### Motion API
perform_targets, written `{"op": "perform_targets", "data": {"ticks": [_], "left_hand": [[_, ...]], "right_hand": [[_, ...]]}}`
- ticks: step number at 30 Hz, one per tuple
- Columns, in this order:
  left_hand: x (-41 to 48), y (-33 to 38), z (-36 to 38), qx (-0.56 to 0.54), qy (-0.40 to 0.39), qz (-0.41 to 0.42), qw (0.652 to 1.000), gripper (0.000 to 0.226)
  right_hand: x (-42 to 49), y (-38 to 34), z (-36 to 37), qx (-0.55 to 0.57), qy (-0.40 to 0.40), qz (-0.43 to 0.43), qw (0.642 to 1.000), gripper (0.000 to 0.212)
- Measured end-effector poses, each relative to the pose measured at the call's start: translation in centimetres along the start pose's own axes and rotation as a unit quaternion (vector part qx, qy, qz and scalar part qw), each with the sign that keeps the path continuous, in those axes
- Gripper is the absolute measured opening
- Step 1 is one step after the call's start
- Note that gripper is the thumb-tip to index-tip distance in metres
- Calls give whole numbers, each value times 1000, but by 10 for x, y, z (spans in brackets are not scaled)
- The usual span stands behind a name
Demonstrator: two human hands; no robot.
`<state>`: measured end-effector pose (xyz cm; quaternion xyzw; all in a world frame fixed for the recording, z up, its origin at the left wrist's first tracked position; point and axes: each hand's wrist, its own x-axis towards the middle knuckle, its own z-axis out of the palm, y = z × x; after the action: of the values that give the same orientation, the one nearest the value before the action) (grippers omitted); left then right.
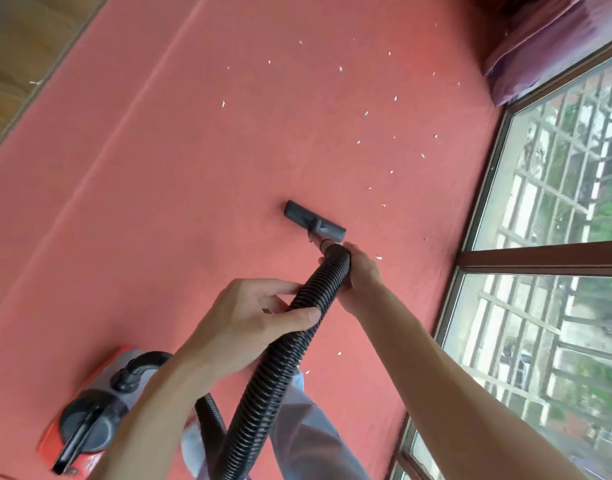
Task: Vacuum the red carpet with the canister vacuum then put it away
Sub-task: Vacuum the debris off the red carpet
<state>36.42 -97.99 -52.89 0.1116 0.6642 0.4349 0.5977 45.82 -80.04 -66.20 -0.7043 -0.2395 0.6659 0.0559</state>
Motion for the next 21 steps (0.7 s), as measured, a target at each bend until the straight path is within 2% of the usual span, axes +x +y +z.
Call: {"op": "perform_targets", "data": {"ticks": [4, 9, 12, 17, 21], "left_hand": [[24, 6, -6, 22, 7, -6, 1000, 20], [55, -4, -7, -15, 53, -54, 997, 19], [64, 8, -16, -70, 60, -59, 994, 19], [58, 51, -80, -88, 61, -31, 994, 19], [43, 78, -143, -87, 64, -32, 994, 35]], "right_hand": [[8, -13, 13, 34, -16, 11, 999, 21], [27, -26, 37, 36, -46, 31, 998, 36], [28, -45, 56, 30, -66, 25, 997, 36], [10, -83, 110, 2, -94, 23, 995, 57], [-16, -88, 182, -4, -110, 26, 994, 59]]}}
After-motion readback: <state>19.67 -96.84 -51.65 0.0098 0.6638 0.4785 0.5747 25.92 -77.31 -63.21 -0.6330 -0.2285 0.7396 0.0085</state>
